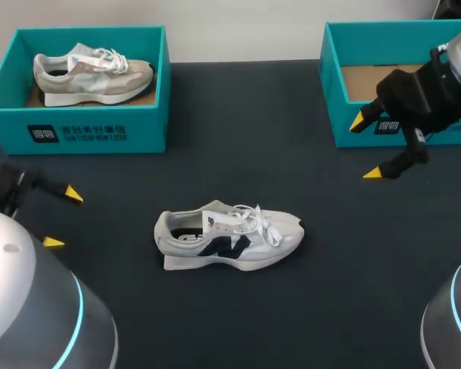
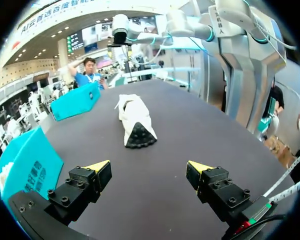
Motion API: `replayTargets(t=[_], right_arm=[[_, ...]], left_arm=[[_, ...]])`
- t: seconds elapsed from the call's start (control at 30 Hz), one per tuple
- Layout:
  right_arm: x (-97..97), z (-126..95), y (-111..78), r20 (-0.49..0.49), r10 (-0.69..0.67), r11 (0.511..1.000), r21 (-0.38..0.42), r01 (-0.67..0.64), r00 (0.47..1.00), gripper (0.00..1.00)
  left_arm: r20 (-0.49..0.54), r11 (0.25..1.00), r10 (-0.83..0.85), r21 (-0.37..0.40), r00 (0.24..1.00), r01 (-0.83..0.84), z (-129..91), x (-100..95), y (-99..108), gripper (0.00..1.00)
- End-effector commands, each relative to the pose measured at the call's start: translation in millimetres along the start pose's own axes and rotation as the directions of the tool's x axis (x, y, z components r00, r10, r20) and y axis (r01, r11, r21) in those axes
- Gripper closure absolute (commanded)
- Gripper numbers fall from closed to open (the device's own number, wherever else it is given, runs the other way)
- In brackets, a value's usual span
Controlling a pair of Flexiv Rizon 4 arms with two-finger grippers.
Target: Take the shoe out of the shoebox, open the shoe tongue, remove and reinsert the insole, then place the shoe into the shoebox
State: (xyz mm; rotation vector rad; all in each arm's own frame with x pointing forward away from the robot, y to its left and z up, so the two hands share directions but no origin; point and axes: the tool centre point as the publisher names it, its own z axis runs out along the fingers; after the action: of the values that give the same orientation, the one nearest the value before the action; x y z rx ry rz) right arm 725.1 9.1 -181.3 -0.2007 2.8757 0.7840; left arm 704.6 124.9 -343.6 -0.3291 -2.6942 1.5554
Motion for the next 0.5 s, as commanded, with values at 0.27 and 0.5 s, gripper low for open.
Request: replayTargets(t=[0.27, 0.5], right_arm=[[-1.2, 1.6, 0.4, -0.002, 0.001, 1.0, 0.002, -0.001, 1.0, 0.0], [-1.2, 1.6, 0.4, -0.002, 0.001, 1.0, 0.002, -0.001, 1.0, 0.0]], left_arm=[[0.025, 0.981, -0.087, 0.177, 0.996, 0.082, 5.1, 3.1, 26.5, 0.0], [0.105, 0.967, -0.136, 0.233, 0.985, 0.108, 3.3, 9.0, 33.8, 0.0]])
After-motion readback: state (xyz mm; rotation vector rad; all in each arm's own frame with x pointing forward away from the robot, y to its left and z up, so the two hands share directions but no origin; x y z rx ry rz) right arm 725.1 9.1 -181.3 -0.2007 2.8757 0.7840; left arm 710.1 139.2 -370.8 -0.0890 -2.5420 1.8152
